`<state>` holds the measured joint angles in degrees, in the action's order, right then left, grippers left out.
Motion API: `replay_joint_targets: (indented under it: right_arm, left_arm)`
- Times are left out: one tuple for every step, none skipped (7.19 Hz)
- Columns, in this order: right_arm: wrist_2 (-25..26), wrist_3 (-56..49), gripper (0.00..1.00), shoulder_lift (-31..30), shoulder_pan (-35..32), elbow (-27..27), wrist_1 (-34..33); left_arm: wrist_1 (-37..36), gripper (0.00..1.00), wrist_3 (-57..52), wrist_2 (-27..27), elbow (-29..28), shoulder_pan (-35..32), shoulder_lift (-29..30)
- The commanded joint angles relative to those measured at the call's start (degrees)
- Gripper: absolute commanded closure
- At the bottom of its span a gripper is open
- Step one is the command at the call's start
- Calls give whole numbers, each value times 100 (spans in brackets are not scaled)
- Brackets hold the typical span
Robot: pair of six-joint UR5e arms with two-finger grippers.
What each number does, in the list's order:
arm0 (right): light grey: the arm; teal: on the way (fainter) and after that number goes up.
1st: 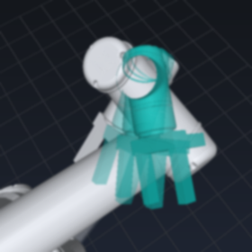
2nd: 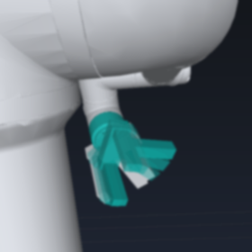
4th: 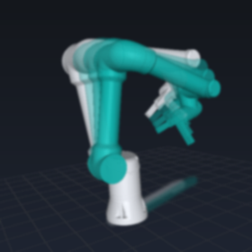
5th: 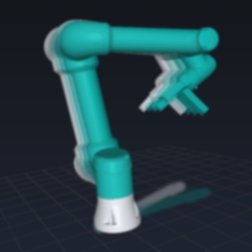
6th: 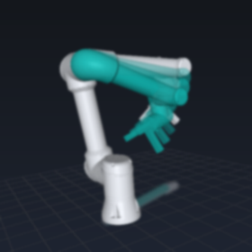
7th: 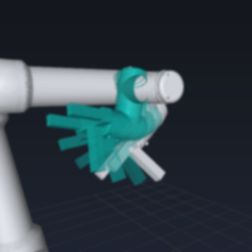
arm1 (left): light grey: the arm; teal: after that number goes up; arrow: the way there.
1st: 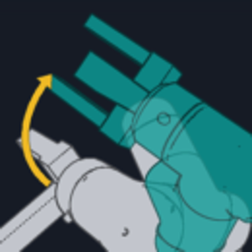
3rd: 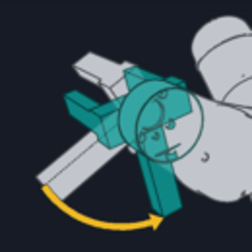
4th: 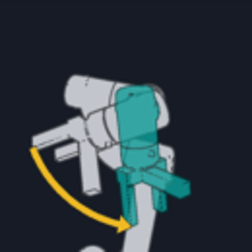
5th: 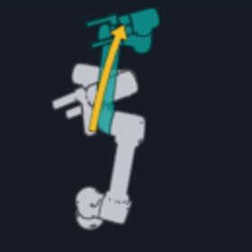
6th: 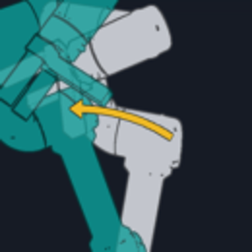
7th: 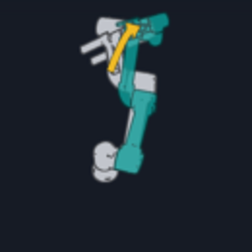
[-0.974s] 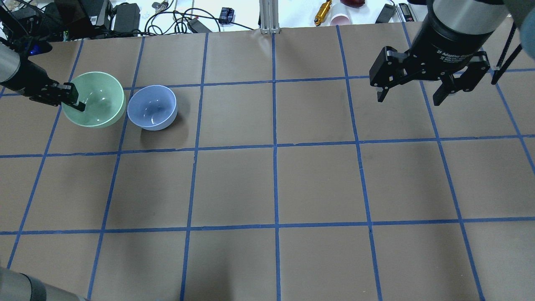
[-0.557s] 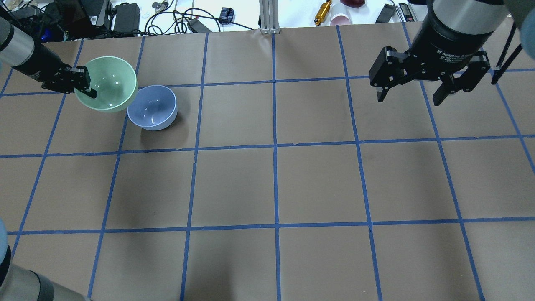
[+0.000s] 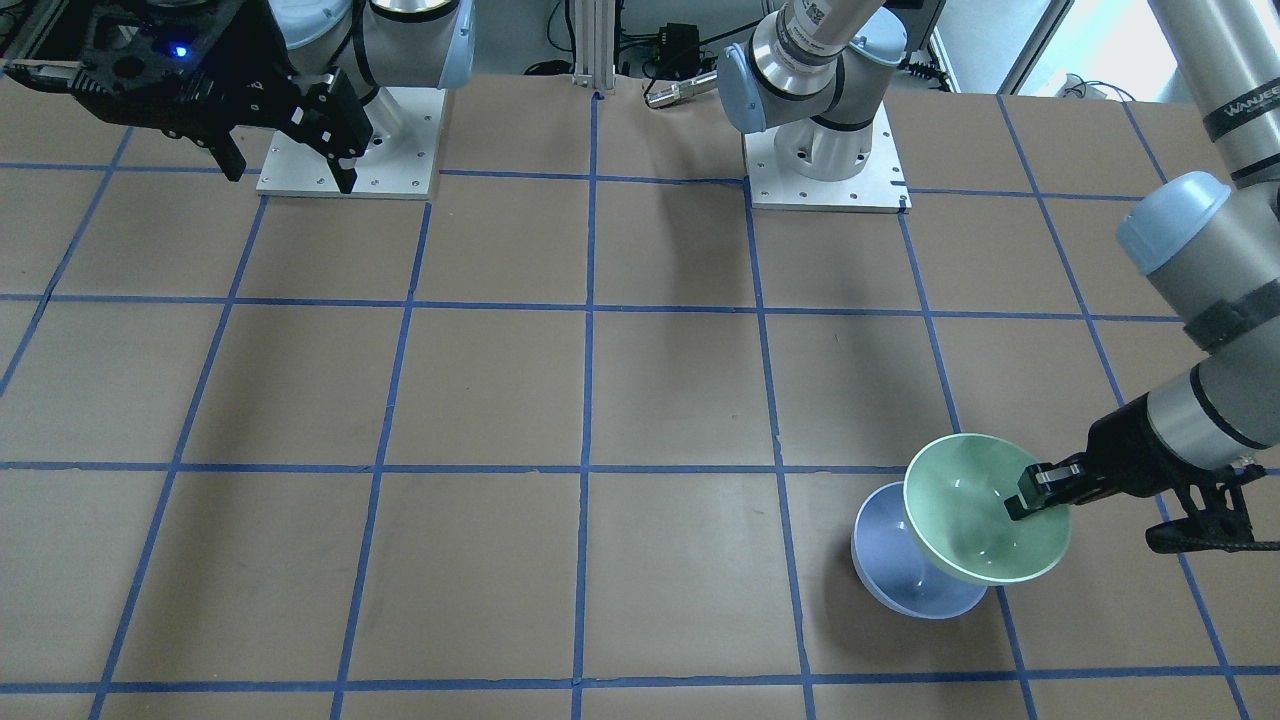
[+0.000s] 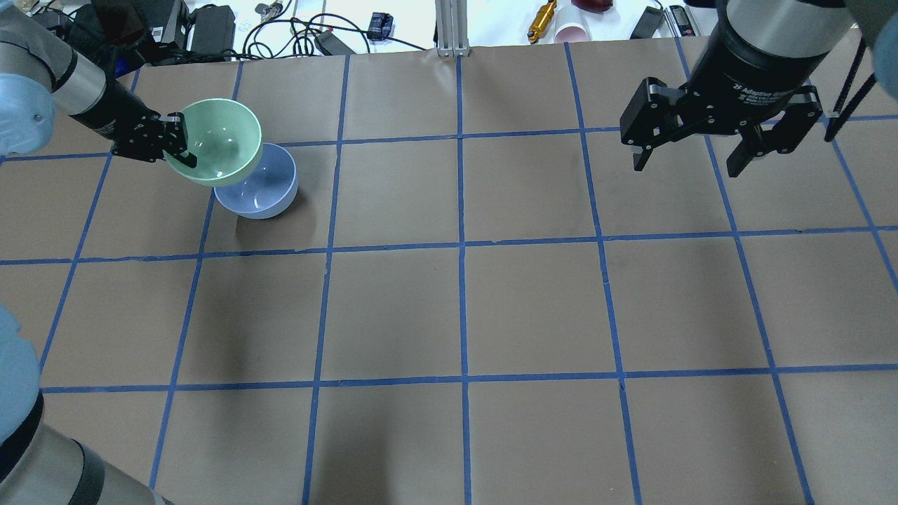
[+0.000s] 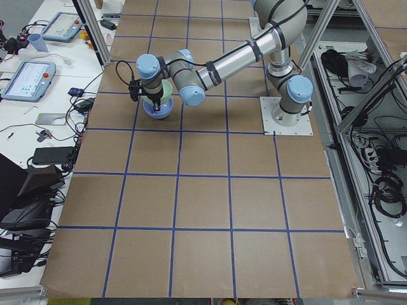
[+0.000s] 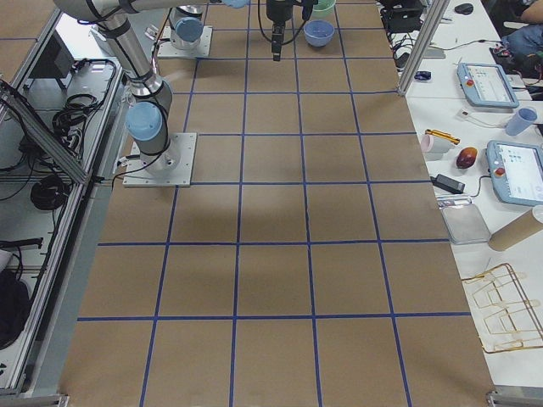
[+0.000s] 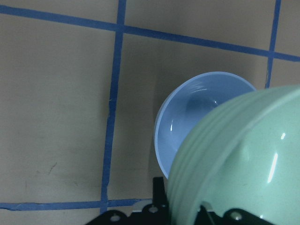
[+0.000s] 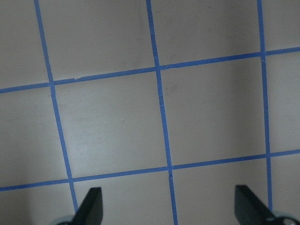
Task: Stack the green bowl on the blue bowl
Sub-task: 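Carry the green bowl over the pale blue bowl and lower it in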
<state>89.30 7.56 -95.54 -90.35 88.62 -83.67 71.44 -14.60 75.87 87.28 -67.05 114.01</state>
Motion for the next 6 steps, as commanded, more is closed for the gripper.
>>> replay_joint_targets:
  right_arm:
    - [0, 0, 0, 0, 0, -3, 0]
    - [-9, 0, 0, 0, 0, -3, 0]
    - [0, 0, 0, 0, 0, -3, 0]
    - [0, 0, 0, 0, 0, 6, 0]
    - [0, 0, 0, 0, 0, -3, 0]
    - [0, 0, 0, 0, 0, -3, 0]
  left_arm:
    - [-96, 100, 80, -2, 0, -54, 156]
    - [-96, 100, 72, -2, 8, -54, 226]
    - [-244, 100, 89, -2, 43, -63, 296]
    - [-262, 100, 133, -2, 52, -89, 297]
    - [-271, 100, 107, -2, 70, -107, 306]
    - [-271, 100, 89, 7, 105, -98, 306]
